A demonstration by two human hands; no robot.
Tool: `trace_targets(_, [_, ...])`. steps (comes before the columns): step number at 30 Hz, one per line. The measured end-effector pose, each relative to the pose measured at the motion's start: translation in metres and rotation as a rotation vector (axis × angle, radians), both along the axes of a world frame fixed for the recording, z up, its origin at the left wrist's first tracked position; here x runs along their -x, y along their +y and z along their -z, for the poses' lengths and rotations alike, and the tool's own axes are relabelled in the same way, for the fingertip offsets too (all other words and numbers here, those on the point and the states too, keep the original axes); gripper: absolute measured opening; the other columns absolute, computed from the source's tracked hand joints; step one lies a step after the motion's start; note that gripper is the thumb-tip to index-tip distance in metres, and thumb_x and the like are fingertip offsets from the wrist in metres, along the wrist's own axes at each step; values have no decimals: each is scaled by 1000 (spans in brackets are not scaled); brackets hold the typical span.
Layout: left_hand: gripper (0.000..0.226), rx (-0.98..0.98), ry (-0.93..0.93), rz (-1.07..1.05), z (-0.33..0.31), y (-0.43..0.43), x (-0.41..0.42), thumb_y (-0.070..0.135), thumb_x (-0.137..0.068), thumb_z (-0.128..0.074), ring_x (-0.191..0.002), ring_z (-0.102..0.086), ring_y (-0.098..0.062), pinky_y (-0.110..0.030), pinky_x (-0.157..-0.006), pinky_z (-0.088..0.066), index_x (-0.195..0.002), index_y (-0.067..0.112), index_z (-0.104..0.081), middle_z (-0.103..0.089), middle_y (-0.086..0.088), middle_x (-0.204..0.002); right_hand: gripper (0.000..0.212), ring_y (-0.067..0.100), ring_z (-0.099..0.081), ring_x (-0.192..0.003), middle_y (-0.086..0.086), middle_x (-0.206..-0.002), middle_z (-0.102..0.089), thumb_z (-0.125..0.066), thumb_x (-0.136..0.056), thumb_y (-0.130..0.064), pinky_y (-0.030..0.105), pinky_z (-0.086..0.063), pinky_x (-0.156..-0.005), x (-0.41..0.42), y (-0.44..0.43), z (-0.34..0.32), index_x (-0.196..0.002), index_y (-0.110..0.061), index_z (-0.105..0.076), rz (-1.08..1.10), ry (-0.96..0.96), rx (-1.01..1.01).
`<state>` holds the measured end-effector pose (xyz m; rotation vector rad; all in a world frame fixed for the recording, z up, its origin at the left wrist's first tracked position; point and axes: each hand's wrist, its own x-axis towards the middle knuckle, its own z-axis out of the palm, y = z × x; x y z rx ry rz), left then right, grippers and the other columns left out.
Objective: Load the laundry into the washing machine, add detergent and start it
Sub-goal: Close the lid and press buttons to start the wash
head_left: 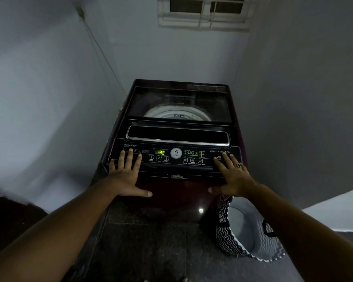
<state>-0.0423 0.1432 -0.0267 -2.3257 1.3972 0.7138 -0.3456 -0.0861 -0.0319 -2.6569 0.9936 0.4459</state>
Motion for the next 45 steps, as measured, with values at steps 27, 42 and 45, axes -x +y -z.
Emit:
trace_targets(27, [152,-2,-9,-12,0,0,2,103,-47,-44,-134,47,-38,-67,-115,9,-143,22,41,55,-14,-143,129,33,19,-153,10,-166,22,-58,-66,-88,57,-4,-123,-1,1,1,-159,-32,10,1,9,7])
trace_targets(42, [152,-3,4,-7,0,0,1,103,-46,-43,-134,47,-38,-67,-114,10,-142,22,42,55,-14,-143,129,32,19,-153,9,-166,22,-57,-65,-89,58,-4,-122,-1,0,4,-159,-32,10,1,-3,10])
trace_targets(45, [151,-1,-3,-6,0,0,1,103,-47,-44,-135,47,-38,-67,-114,10,-142,22,42,54,-15,-144,129,32,19,-153,10,-166,22,-57,-65,-89,58,-4,-122,-1,0,5,-159,-32,10,0,-7,16])
